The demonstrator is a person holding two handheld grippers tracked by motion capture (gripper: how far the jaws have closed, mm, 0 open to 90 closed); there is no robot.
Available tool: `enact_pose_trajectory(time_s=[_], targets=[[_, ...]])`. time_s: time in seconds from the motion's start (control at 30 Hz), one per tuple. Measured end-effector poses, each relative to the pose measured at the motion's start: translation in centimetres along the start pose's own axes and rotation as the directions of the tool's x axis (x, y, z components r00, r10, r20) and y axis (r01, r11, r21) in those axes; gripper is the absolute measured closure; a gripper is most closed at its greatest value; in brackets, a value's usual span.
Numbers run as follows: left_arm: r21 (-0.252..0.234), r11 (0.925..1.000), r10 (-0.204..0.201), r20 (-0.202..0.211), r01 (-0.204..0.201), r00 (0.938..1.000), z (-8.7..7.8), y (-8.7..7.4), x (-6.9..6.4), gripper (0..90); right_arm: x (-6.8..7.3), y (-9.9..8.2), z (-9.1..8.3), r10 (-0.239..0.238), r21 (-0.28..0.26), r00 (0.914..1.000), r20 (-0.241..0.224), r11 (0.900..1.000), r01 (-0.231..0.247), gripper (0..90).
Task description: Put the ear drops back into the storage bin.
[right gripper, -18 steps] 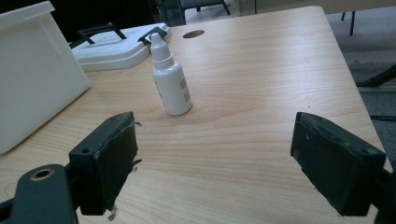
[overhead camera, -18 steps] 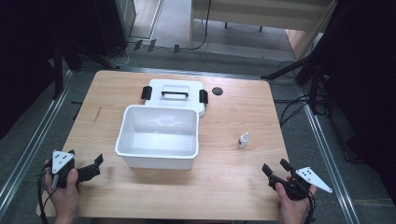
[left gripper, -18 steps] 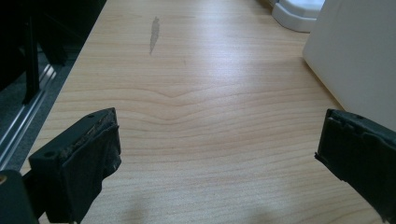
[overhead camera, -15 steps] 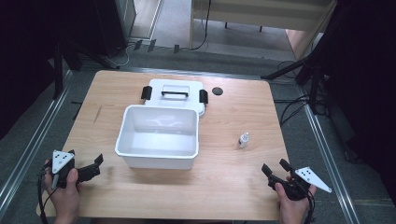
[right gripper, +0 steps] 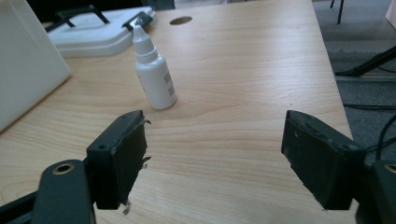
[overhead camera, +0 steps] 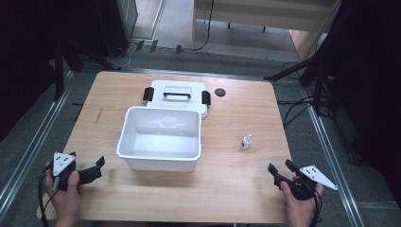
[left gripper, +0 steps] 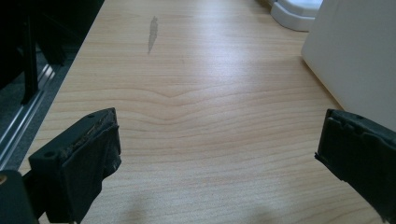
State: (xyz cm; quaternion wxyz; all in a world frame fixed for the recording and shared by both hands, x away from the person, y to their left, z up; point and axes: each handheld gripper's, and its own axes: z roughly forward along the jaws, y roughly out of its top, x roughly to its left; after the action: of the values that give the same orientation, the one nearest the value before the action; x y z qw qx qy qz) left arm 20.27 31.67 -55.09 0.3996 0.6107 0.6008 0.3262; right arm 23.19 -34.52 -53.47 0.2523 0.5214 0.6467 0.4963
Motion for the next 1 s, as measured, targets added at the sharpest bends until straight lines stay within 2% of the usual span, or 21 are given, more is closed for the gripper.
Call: enact_pose_trajectory(time_s=[0.1, 0.13, 0.17, 0.27, 0.3, 0.47, 0.5, 0.53, 0.6, 0.63, 0.67, 0.7, 0.73, 0.77, 0.8, 0.83, 0.87, 0.9, 0.93, 0.97, 1.0], targets=[[0.002, 1.0, 0.0, 0.001, 0.0, 1.0, 0.0, 0.0, 0.0, 0.0, 0.1, 1.4, 0.4, -0.061, 0.087, 0.9981, 0.004, 0.9943, 0.06, 22.7], [0.002, 1.0, 0.0, 0.001, 0.0, 1.0, 0.0, 0.0, 0.0, 0.0, 0.1, 1.4, 0.4, -0.061, 0.087, 0.9981, 0.004, 0.9943, 0.06, 22.7], [0.002, 1.0, 0.0, 0.001, 0.0, 1.0, 0.0, 0.0, 0.0, 0.0, 0.3, 2.3, 0.8, -0.108, 0.133, 0.9941, -0.007, 0.9852, 0.108, 22.7], [0.002, 1.0, -0.003, 0.003, 0.003, 1.0, 0.0, 0.0, 0.0, 0.0, 0.6, 3.8, 1.5, -0.165, 0.205, 0.986, -0.021, 0.9644, 0.166, 23.0], [0.002, 1.0, -0.004, 0.003, 0.004, 1.0, 0.0, 0.0, 0.0, 0.0, 0.6, 3.8, 1.5, -0.165, 0.205, 0.986, -0.021, 0.9644, 0.166, 23.0], [0.002, 1.0, -0.005, 0.005, 0.005, 1.0, 0.1, 0.0, 0.1, 0.0, 0.9, 6.5, 3.2, -0.245, 0.344, 0.969, -0.028, 0.9078, 0.24, 24.7], [0.002, 1.0, -0.006, 0.005, 0.006, 1.0, 0.1, 0.0, 0.1, 0.0, 1.0, 7.1, 3.7, -0.27, 0.381, 0.9625, -0.029, 0.8871, 0.26, 25.3], [0.003, 1.0, -0.005, 0.005, 0.005, 1.0, 0.0, 0.0, 0.1, 0.0, 1.0, 7.4, 4.0, -0.284, 0.403, 0.9584, -0.031, 0.874, 0.272, 25.5], [0.003, 1.0, -0.005, 0.005, 0.005, 1.0, 0.0, 0.0, 0.1, 0.0, 1.3, 8.3, 4.8, -0.312, 0.467, 0.9487, -0.052, 0.8323, 0.299, 25.7], [0.002, 1.0, -0.005, 0.005, 0.005, 1.0, 0.1, 0.0, 0.1, 0.0, 1.5, 8.8, 5.4, -0.339, 0.508, 0.9383, -0.068, 0.7977, 0.325, 25.7], [0.002, 1.0, -0.005, 0.005, 0.005, 1.0, 0.1, 0.0, 0.1, 0.0, 1.5, 8.8, 5.4, -0.339, 0.508, 0.9383, -0.068, 0.7977, 0.325, 25.7], [0.002, 1.0, -0.005, 0.005, 0.005, 1.0, 0.1, 0.0, 0.1, 0.0, 1.9, 9.6, 6.2, -0.382, 0.578, 0.9198, -0.091, 0.7322, 0.361, 25.7], [0.002, 1.0, -0.005, 0.005, 0.005, 1.0, 0.1, 0.0, 0.1, 0.0, 2.1, 9.9, 6.6, -0.394, 0.608, 0.9134, -0.103, 0.7021, 0.371, 25.8], [0.002, 1.0, -0.005, 0.006, 0.005, 1.0, 0.1, 0.0, 0.1, 0.0, 2.3, 10.1, 6.9, -0.398, 0.627, 0.9103, -0.114, 0.6818, 0.376, 25.8], [0.002, 1.0, -0.005, 0.006, 0.005, 1.0, 0.1, 0.0, 0.1, 0.0, 2.3, 10.1, 6.9, -0.398, 0.627, 0.9103, -0.114, 0.6818, 0.376, 25.8], [0.002, 1.0, -0.006, 0.006, 0.006, 1.0, 0.1, 0.0, 0.1, 0.0, 2.8, 10.7, 7.9, -0.411, 0.677, 0.9002, -0.144, 0.6221, 0.393, 26.5], [0.002, 1.0, -0.006, 0.006, 0.006, 1.0, 0.1, 0.0, 0.1, 0.1, 2.8, 10.7, 7.9, -0.411, 0.677, 0.9002, -0.144, 0.6221, 0.393, 26.5], [0.001, 1.0, -0.005, 0.005, 0.005, 1.0, 0.1, 0.0, 0.0, 0.0, 3.3, 11.0, 8.7, -0.431, 0.716, 0.8868, -0.167, 0.5651, 0.41, 27.2], [0.001, 1.0, -0.005, 0.005, 0.005, 1.0, 0.1, 0.0, 0.0, 0.1, 3.3, 11.0, 8.7, -0.431, 0.716, 0.8868, -0.167, 0.5651, 0.41, 27.2], [0.001, 1.0, -0.005, 0.006, 0.005, 1.0, 0.1, 0.0, 0.0, 0.1, 3.5, 11.1, 9.0, -0.444, 0.726, 0.8784, -0.176, 0.5444, 0.421, 28.4], [0.002, 1.0, -0.005, 0.008, 0.005, 1.0, 0.1, 0.0, 0.1, 0.0, 4.1, 11.4, 9.9, -0.454, 0.751, 0.868, -0.202, 0.4968, 0.434, 30.7]])
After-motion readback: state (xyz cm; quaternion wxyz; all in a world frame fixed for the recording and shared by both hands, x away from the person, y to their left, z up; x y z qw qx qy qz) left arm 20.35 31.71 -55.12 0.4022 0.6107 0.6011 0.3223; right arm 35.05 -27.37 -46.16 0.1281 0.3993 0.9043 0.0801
